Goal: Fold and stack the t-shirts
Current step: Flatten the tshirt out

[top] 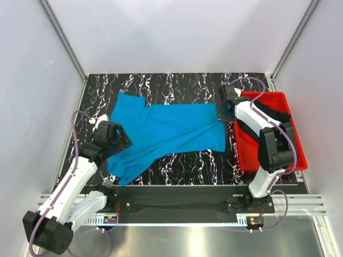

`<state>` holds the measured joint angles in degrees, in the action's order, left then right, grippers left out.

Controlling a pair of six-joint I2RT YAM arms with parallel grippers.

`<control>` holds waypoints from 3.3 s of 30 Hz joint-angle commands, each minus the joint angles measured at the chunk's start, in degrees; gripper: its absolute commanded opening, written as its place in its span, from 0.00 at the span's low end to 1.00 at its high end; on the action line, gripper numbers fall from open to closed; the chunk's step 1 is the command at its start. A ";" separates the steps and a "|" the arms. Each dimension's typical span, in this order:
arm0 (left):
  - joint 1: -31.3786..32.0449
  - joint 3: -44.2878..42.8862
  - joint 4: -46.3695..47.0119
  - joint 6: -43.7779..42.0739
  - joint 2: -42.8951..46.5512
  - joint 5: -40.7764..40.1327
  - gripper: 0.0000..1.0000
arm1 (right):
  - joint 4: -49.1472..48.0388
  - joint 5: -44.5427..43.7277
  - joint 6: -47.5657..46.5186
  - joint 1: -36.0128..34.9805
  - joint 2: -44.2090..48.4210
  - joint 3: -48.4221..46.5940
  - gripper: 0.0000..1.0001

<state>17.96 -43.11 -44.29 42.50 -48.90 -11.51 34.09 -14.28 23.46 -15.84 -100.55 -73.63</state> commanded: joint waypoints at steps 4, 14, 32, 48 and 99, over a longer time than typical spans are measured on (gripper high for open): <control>0.24 2.67 4.48 2.66 -0.49 9.13 0.73 | 1.33 1.01 -4.83 5.90 1.24 -6.87 0.00; 22.41 6.29 -1.32 11.46 2.06 1.51 0.60 | 1.25 7.77 -5.89 6.78 -0.43 -12.33 0.00; 55.08 2.06 -13.55 29.13 -14.28 -18.37 0.56 | 0.46 14.11 -3.86 6.87 3.34 -7.41 0.00; 41.63 5.67 0.44 14.81 -16.22 -9.85 0.47 | 0.54 16.39 -3.60 6.87 3.43 -7.50 0.00; 3.66 4.69 4.39 0.12 -2.10 5.26 0.39 | -0.33 18.77 -4.57 6.78 4.40 -4.34 0.00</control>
<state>20.93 -42.48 -38.13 39.22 -55.53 -6.92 35.14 3.14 19.09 -8.86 -97.21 -78.54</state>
